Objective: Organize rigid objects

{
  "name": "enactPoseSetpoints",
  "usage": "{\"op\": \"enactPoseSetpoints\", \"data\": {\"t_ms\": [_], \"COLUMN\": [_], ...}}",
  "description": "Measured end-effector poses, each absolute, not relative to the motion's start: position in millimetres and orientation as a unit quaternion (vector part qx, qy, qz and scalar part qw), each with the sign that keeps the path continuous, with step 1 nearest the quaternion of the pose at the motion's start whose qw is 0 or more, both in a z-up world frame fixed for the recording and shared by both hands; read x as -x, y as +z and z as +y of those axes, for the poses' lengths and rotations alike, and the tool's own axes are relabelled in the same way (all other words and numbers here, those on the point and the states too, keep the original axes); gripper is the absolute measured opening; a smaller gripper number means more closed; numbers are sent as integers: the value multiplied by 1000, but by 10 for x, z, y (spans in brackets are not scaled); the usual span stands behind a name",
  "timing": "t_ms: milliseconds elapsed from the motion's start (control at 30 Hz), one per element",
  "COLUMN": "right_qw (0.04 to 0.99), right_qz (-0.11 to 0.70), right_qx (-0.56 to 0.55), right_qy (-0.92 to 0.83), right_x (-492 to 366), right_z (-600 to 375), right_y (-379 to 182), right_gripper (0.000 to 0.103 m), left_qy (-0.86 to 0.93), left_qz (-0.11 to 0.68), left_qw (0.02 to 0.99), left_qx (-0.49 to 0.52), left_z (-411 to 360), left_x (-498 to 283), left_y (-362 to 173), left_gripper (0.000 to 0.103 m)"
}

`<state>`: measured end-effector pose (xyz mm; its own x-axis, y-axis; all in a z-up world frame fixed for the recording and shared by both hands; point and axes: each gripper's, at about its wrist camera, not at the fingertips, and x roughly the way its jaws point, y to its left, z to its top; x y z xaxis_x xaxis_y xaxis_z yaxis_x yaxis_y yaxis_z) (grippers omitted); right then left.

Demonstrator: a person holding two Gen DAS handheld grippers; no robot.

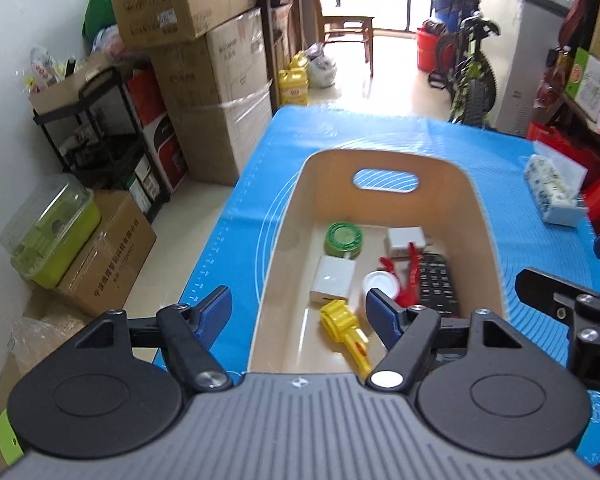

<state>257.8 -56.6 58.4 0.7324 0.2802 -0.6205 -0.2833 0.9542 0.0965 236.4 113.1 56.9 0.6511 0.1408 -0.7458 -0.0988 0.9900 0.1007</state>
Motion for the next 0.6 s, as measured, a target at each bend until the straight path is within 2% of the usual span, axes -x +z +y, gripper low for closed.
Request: {"op": "enactPoseSetpoints", "data": {"t_ms": [300,600], "right_qw": [944,948], "right_qz": [303,296], "right_qx": [-8,-4], "right_qy": [128,118], "right_x": [-2011,-1427], "right_z": [-961,-1273], "right_y": [960,1035], "right_gripper": [100,100], "left_qy": [50,40], "left_qz": [383,361], "left_qw": [921,930], "left_qx": [-47,-62], "left_z": [746,372], "left_x": [-1898,-1431], "left_y": [874,940], "left_gripper": [75,75]}}
